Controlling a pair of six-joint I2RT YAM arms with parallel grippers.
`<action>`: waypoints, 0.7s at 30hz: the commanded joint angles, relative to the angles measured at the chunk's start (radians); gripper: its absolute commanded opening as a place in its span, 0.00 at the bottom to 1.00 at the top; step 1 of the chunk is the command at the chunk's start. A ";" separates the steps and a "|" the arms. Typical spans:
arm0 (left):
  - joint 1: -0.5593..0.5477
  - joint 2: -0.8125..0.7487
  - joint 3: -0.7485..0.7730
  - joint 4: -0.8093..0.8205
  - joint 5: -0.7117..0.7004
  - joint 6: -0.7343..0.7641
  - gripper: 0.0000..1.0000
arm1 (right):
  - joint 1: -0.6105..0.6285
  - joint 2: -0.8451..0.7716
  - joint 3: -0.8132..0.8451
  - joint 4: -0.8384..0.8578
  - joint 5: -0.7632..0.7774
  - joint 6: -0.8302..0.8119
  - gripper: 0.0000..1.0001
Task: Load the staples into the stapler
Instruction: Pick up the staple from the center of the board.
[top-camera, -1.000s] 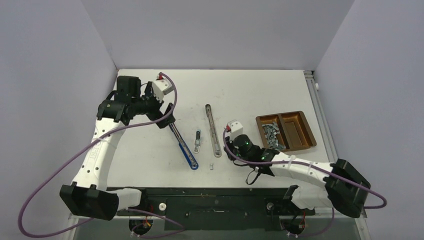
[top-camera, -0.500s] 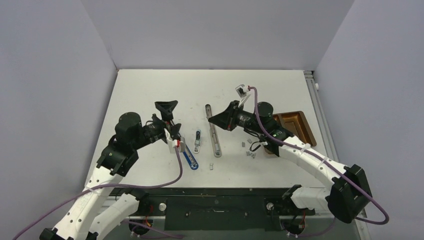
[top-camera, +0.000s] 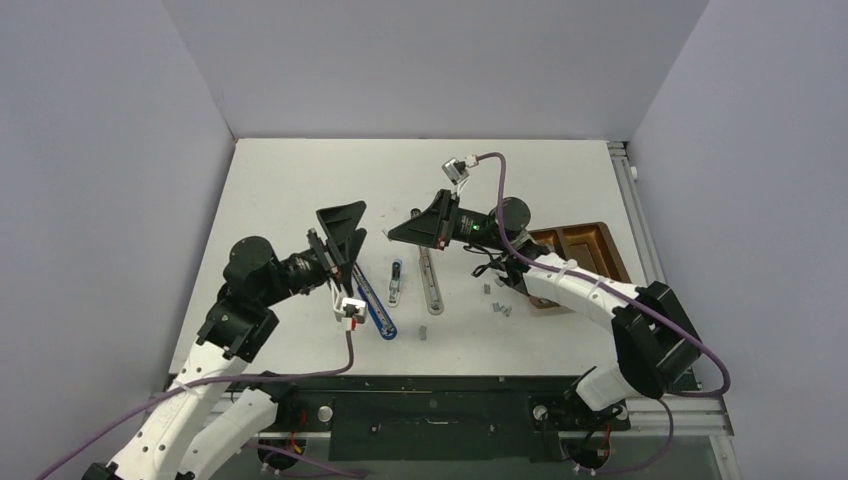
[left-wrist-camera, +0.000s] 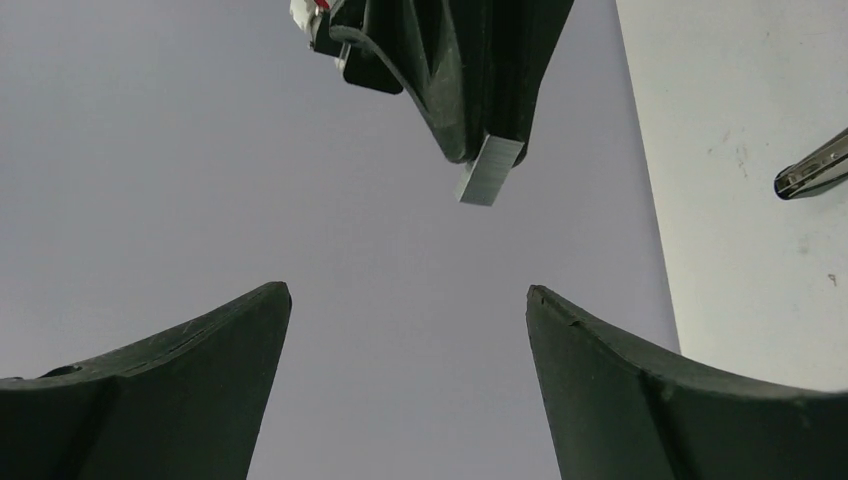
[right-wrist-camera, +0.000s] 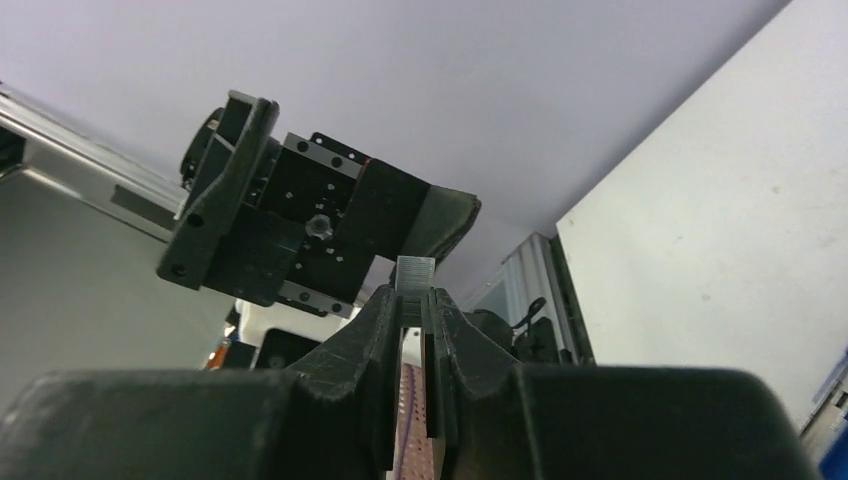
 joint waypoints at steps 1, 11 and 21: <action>-0.005 -0.023 -0.001 -0.001 0.094 0.123 0.82 | 0.015 0.029 0.061 0.237 -0.037 0.135 0.09; -0.005 0.002 0.022 -0.056 0.117 0.216 0.63 | 0.045 0.116 0.119 0.337 -0.049 0.233 0.09; -0.005 0.010 0.049 -0.119 0.102 0.248 0.40 | 0.044 0.163 0.147 0.330 -0.057 0.252 0.09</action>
